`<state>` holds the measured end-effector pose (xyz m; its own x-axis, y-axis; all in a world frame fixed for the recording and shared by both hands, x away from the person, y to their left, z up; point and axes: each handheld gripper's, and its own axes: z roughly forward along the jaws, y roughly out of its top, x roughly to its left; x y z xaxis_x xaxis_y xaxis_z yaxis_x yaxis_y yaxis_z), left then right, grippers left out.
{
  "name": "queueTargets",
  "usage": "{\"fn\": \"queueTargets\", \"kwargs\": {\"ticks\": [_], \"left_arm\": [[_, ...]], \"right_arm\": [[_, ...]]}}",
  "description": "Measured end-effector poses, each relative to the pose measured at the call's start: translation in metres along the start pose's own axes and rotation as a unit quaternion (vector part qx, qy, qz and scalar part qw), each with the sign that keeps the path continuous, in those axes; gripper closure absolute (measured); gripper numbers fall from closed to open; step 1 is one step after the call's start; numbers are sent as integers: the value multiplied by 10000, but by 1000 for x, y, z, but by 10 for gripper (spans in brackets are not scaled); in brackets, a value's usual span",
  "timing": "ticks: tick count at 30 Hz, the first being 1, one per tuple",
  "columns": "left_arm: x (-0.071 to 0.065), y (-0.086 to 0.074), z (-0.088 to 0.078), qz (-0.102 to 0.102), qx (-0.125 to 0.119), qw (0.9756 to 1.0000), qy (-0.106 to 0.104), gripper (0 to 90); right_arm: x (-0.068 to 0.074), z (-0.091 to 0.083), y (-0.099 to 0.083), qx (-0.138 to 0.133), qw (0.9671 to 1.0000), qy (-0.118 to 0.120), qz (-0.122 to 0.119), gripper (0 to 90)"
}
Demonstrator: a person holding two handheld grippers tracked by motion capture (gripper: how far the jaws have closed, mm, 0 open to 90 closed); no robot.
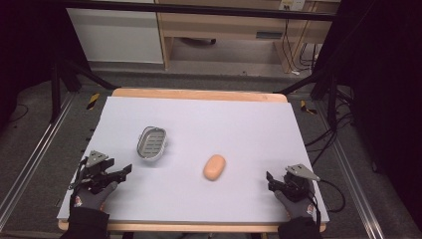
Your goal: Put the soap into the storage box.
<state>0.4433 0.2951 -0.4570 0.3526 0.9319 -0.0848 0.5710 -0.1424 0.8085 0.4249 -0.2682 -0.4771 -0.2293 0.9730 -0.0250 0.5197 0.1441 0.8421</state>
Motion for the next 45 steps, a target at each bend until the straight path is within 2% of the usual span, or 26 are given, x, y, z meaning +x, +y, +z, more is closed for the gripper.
{"fn": "queueTargets", "kwargs": {"ticks": [4, 7, 13, 17, 24, 33, 45], "left_arm": [[-5, 1, 0, 64, 19, 9999, -93, 289], [-14, 2, 1, 130, 8, 9998, -172, 293], [-26, 4, 2, 260, 45, 9991, -324, 290], [-31, 4, 5, 338, 125, 9987, -352, 280], [-38, 6, 6, 336, 99, 9983, -463, 270], [-57, 11, 10, 546, 192, 9962, -648, 255], [-75, 17, 14, 690, 222, 9940, -818, 246]], "right_arm": [[1, 0, -1, 64, 10000, 25, 6, 195], [3, 1, -2, 82, 9999, 60, -3, 195], [5, 0, -2, 36, 9999, 121, -46, 189], [6, -2, -2, -32, 9999, 125, -86, 188], [6, -2, -2, -62, 9998, 143, -104, 184], [6, -3, -2, -114, 9998, 147, -91, 180], [5, -2, -1, -156, 9997, 125, -100, 177]]}}
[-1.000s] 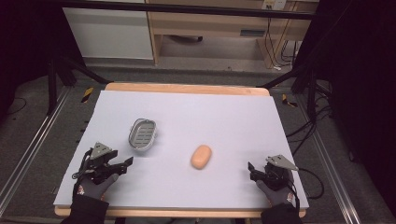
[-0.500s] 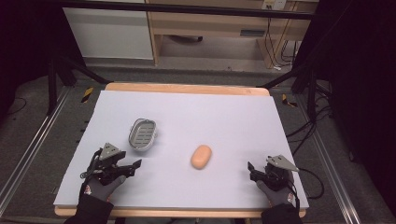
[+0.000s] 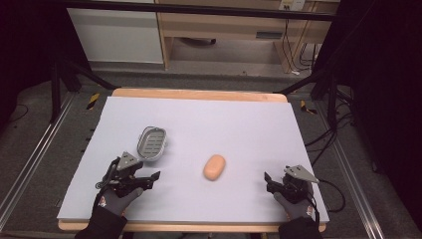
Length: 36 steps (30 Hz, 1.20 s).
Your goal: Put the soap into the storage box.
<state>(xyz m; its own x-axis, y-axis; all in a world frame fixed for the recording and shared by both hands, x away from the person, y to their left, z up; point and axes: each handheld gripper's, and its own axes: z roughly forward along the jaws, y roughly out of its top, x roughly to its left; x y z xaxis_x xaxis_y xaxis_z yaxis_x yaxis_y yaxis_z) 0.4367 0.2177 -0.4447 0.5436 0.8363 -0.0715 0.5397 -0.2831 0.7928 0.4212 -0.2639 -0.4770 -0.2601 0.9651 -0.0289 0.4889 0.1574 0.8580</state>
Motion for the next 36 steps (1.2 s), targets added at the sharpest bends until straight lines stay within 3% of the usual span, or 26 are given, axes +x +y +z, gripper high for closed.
{"fn": "queueTargets", "kwargs": {"ticks": [12, 24, 36], "left_arm": [[-20, 18, 10, 334, 115, 9992, -170, 236], [-40, 37, 20, 541, 95, 9982, -247, 232], [-55, 48, 36, 626, 174, 9973, -356, 230]], "right_arm": [[0, -1, 0, -21, 10000, -81, -38, 199], [1, -1, 1, -23, 10000, -76, -51, 200], [1, -1, 1, -3, 10000, -85, -12, 199]]}}
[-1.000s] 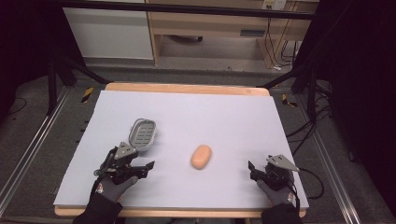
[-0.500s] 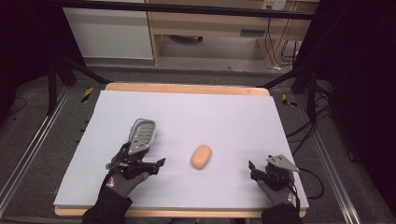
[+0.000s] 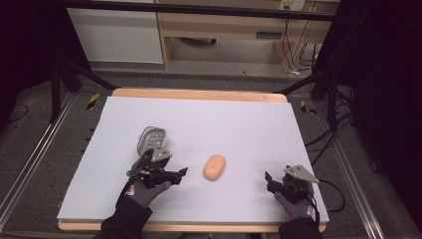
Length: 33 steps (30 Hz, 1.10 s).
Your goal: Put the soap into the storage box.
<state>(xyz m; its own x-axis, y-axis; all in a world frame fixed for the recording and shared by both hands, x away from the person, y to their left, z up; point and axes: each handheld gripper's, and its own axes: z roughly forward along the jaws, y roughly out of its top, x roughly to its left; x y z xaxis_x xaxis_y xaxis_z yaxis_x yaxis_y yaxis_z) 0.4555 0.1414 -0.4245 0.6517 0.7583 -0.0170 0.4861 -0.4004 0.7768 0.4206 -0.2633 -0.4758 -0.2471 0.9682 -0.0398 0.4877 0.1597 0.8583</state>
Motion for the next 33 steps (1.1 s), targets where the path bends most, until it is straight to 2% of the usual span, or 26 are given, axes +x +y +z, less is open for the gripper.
{"fn": "queueTargets", "kwargs": {"ticks": [19, 24, 33], "left_arm": [[-24, 19, 27, 215, 179, 9994, -180, 226], [-29, 23, 32, 220, 186, 9993, -235, 225], [-41, 32, 46, 360, 317, 9984, -304, 223]], "right_arm": [[0, 0, 0, -16, 10000, 9, -21, 199], [0, 0, 0, -20, 10000, 13, -19, 202], [0, 0, 0, -18, 10000, 18, -40, 200]]}}
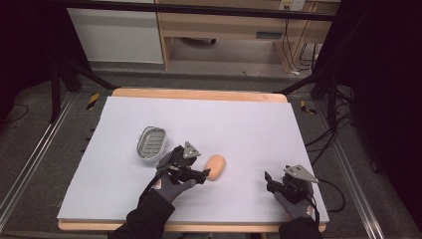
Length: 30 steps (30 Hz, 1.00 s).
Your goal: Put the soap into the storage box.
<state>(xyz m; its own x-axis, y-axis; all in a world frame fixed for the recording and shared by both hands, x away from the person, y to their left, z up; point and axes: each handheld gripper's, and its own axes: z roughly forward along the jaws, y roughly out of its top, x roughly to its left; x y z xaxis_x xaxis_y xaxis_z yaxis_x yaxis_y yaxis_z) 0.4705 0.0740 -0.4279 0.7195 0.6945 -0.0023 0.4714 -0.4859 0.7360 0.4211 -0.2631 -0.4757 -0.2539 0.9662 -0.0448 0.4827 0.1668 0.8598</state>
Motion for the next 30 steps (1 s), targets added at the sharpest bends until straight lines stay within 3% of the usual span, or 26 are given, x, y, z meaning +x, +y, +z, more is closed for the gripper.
{"fn": "queueTargets", "kwargs": {"ticks": [18, 30], "left_arm": [[-16, 16, 28, 165, 228, 9996, 14, 224], [-17, 18, 44, 84, 374, 9993, 26, 229]], "right_arm": [[0, 0, 0, 0, 10000, 27, 19, 214], [0, 1, 0, 24, 10000, 54, 34, 219]]}}
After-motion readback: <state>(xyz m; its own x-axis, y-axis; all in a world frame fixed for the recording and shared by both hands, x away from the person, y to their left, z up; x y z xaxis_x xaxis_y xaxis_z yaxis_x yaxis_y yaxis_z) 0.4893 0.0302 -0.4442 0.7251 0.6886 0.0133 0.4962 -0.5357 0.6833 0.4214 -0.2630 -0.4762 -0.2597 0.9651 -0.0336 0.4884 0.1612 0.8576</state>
